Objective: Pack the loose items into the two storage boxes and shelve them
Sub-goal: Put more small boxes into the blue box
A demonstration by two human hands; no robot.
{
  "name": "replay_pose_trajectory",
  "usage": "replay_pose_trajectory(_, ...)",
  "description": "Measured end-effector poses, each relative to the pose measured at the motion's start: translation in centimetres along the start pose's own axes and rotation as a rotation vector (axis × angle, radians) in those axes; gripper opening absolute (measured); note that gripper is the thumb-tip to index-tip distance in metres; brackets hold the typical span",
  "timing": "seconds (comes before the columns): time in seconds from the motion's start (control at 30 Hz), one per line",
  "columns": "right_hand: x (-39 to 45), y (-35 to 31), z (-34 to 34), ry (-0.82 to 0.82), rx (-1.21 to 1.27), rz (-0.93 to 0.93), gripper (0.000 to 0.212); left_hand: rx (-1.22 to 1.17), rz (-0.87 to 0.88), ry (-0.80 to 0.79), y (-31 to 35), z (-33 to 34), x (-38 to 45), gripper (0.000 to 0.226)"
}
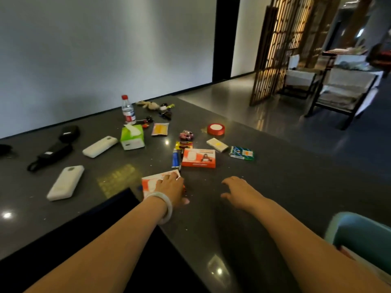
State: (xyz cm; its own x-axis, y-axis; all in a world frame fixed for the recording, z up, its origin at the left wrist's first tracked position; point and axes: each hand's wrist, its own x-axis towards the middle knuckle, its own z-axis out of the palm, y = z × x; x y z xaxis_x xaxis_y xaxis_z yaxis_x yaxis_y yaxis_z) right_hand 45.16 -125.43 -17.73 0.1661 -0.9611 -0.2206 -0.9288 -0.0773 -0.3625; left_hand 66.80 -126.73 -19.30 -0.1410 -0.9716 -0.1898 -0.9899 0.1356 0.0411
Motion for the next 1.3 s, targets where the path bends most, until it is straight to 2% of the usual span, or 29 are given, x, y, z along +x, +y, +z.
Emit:
replay_pose_trajectory(0.47,11.0,-5.6,2.6,-0.038,0.013,0.052,0.057,-0.106,-0.007,-0.066,-10.5,3.3,7.5,0.116)
replay_pose_trajectory(0.57,12.9,-5.7,2.9,-0.033,0.028,0.07,0.059,-0.18,0.013,-0.077,-11.7,4.3,9.4,0.112)
replay_pose_trajectory(0.7,15.2,-5.1,3.4,0.005,0.059,0.107,0.066,-0.221,0.124,-0.088,-12.4,4.5,12.0,0.106)
replay_pose_trajectory(0.93,20.7,-2.6,1.3,0.076,-0.046,0.139,0.098,-0.283,0.227,-0.148,-13.2,4.2,15.3,0.106)
replay_pose_trajectory(1.1,24.7,-0.9,0.0,-0.034,-0.157,0.152,0.114,-0.334,0.246,-0.151,-13.7,4.6,15.4,0.105)
replay_pose_trajectory(1.2,25.9,-0.2,0.4,-0.124,-0.167,0.15,0.112,-0.352,0.258,-0.142,-13.8,4.7,15.3,0.105)
replay_pose_trajectory(1.3,26.0,0.3,1.1,-0.115,-0.237,0.147,0.111,-0.368,0.27,-0.138,-13.8,4.8,15.4,0.106)
